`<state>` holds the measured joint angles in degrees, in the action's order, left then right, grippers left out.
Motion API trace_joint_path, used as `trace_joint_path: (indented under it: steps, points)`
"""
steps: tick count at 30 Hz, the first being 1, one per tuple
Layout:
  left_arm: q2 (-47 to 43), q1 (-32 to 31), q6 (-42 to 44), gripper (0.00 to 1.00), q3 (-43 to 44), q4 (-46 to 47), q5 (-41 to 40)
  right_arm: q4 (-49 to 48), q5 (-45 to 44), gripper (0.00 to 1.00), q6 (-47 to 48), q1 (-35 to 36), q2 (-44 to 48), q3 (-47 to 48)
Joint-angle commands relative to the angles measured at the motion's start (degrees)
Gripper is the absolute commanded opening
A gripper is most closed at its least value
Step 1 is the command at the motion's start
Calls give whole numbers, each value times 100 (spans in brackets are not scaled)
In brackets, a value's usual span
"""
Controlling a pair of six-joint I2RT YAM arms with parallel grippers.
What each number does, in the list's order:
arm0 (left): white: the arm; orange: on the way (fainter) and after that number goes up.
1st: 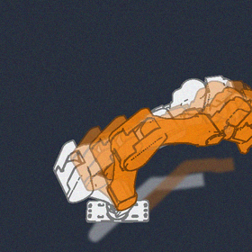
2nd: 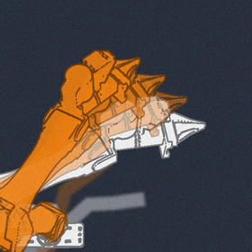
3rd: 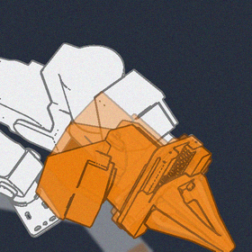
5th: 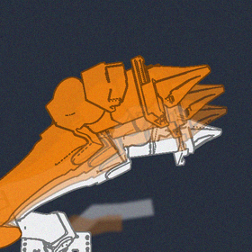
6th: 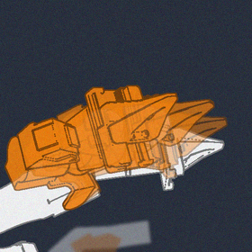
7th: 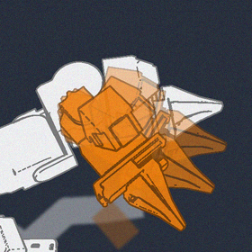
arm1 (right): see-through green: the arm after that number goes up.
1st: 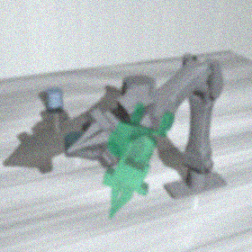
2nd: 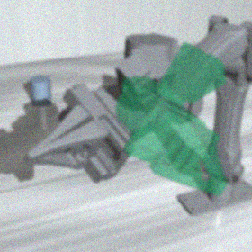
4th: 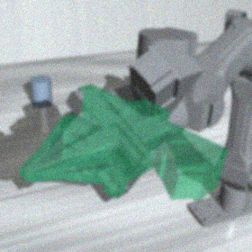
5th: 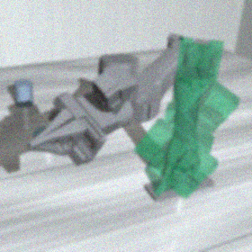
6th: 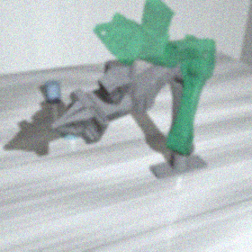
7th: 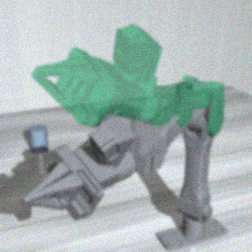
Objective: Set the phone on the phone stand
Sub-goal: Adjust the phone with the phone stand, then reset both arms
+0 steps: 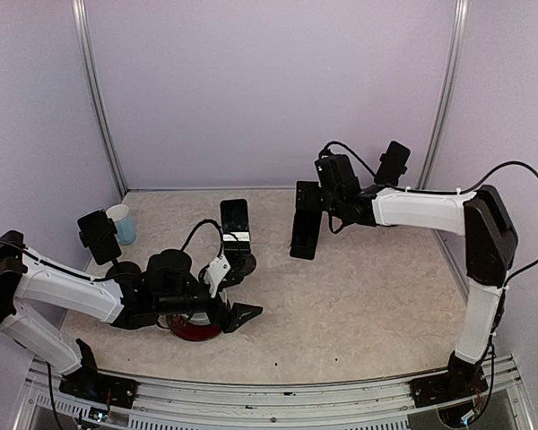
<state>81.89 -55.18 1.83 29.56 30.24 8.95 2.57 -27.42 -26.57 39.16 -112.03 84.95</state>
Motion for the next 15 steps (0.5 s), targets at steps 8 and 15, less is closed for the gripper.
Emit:
trace_joint_path:
  steps: [8,15]
  points:
    - [-350,116,-123,99,-218,263,-104,-765,1239,100,1260,229,1688,-1548]
    - [-1629,1201,-1069,99,-644,120,-455,-979,1715,100,1432,242,2442,-2759]
